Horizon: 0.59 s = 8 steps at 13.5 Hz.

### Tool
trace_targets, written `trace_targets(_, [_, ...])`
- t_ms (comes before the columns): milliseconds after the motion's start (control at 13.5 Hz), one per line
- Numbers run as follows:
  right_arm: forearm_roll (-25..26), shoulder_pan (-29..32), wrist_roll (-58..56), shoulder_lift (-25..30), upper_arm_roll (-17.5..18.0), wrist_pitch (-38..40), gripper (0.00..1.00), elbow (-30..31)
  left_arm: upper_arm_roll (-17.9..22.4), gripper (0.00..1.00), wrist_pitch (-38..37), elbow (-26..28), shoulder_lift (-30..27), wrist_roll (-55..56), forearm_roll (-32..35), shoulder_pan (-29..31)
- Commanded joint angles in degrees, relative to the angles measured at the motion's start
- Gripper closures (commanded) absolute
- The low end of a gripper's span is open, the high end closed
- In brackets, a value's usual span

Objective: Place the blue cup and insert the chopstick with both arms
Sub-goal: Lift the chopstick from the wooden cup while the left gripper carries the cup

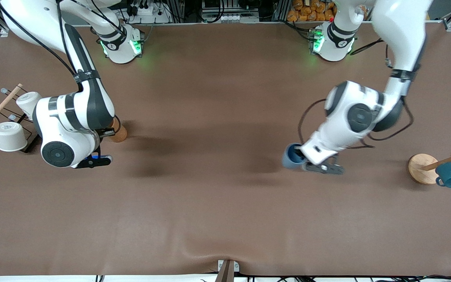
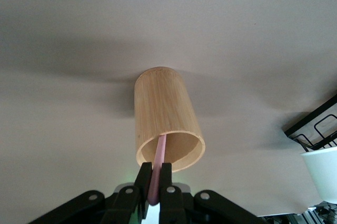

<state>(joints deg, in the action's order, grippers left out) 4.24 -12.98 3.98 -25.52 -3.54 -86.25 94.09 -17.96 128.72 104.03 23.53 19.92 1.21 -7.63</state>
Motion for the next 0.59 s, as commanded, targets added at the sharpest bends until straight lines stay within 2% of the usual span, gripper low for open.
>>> trace_targets(0, [0.8, -0.1, -0.2, 1.0, 0.2, 1.0, 1.00, -0.1, 0.5, 1.00, -1.1, -2.4, 1.0, 11.2, 0.5, -6.6])
trace_targets(295, [0.8, 0.1, -0.3, 4.1, 0.0, 4.1, 1.00, -0.2, 0.9, 1.00, -0.3, -3.6, 3.5, 26.3, 1.8, -15.0])
trace_targets(517, [0.8, 0.0, -0.3, 8.6, 0.0, 7.8, 1.00, -0.9, 0.9, 1.00, -0.3, -7.1, 8.6, 35.9, 4.2, -20.0])
